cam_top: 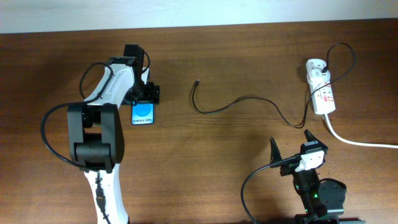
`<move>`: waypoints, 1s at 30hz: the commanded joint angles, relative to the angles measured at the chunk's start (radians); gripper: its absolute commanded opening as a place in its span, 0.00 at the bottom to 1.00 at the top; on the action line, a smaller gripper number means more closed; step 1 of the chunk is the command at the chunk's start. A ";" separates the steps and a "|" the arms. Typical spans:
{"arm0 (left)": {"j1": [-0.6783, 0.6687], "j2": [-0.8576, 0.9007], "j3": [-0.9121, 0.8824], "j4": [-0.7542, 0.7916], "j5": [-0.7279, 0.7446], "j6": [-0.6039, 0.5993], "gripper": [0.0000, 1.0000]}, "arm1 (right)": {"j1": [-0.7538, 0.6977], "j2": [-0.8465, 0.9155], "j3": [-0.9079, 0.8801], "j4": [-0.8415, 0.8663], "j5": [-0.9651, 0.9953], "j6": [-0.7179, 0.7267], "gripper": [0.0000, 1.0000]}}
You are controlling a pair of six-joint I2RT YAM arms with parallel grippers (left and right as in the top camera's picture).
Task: Plug charger to phone and switch on socket
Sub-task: 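Close the left gripper on the phone and lift it slightly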
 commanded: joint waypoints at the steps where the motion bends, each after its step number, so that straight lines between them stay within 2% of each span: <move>1: -0.008 0.080 -0.022 0.001 0.036 -0.002 0.88 | 0.008 -0.006 -0.005 -0.006 0.005 -0.003 0.98; 12: -0.008 0.080 -0.022 -0.010 0.036 -0.002 0.86 | 0.008 -0.006 -0.005 -0.006 0.005 -0.003 0.98; 18: -0.008 0.080 -0.022 -0.029 0.036 -0.002 0.90 | 0.008 -0.006 -0.005 -0.006 0.005 -0.003 0.98; 30: -0.008 0.080 -0.022 -0.010 0.037 -0.002 0.90 | 0.008 -0.006 -0.005 -0.006 0.005 -0.003 0.98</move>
